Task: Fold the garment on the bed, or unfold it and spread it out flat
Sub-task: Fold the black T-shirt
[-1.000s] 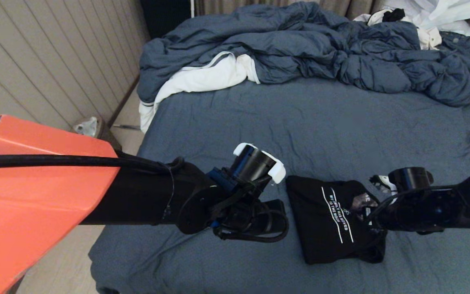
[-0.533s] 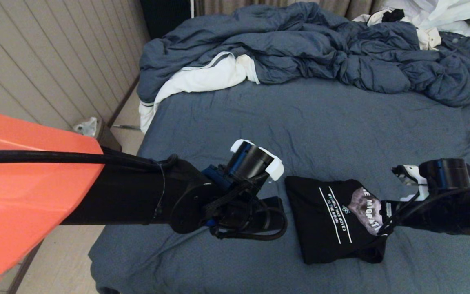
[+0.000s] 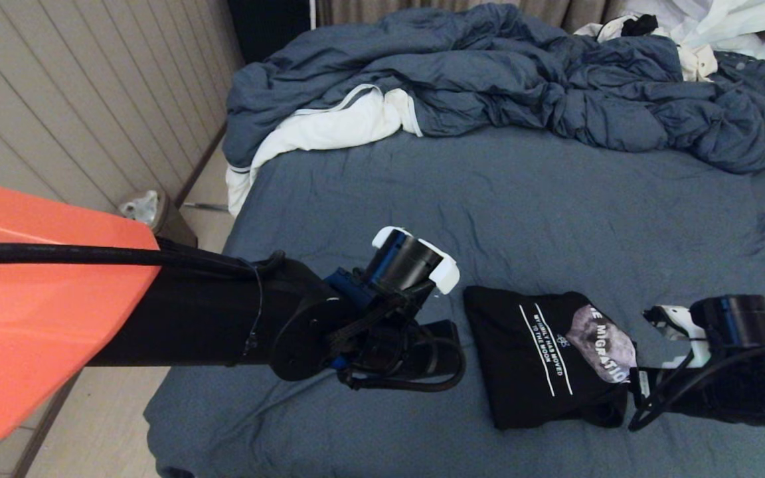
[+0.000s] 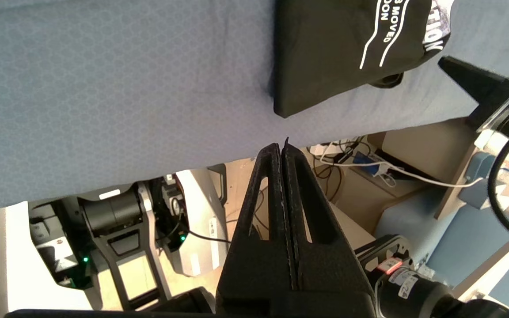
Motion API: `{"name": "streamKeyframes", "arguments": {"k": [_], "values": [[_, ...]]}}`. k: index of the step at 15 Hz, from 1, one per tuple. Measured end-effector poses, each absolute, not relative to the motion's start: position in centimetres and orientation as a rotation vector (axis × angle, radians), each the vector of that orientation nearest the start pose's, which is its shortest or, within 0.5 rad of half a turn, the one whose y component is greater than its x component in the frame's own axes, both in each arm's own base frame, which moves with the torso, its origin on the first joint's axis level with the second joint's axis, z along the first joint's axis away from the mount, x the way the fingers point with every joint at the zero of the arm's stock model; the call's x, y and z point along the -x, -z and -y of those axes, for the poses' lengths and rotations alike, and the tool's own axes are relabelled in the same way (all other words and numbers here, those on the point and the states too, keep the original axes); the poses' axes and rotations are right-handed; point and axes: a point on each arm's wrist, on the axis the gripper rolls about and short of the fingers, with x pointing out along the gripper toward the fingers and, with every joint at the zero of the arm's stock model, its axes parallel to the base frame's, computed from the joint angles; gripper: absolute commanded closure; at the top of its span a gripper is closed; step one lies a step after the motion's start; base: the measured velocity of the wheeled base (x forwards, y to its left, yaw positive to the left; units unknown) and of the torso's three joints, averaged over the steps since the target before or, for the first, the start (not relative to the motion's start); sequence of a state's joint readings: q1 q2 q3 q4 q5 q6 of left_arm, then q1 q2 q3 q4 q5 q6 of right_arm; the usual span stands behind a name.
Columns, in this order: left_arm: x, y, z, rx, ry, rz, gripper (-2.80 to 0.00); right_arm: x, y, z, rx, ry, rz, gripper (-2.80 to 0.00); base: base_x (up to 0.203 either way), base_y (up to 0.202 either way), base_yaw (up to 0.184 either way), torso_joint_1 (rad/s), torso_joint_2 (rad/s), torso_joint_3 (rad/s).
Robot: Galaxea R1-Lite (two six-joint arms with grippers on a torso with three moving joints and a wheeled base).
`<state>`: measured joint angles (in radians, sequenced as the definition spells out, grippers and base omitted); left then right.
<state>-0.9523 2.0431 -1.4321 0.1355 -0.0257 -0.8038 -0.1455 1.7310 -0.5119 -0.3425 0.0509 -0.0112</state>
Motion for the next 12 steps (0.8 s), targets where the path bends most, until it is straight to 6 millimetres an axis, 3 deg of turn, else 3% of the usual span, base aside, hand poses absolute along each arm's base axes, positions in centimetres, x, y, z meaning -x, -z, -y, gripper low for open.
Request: {"name": "streamKeyframes", "arguments": {"k": [6,12], "values": [[-23.3,-15.8,32.8,0.378,0.599,-0.990,0.00,-26.1,-5.6,3.8,-0.069,0.083,-0.852,0.00,0.000,0.000,0.000,0.000,0.00,0.000],[-24.2,-16.3,32.5,0.398,0.593,-0.970,0.00,-25.7,-3.1,4.4,-0.057,0.089,-0.953,0.00,0.000,0.000,0.000,0.000,0.00,0.000]]}}
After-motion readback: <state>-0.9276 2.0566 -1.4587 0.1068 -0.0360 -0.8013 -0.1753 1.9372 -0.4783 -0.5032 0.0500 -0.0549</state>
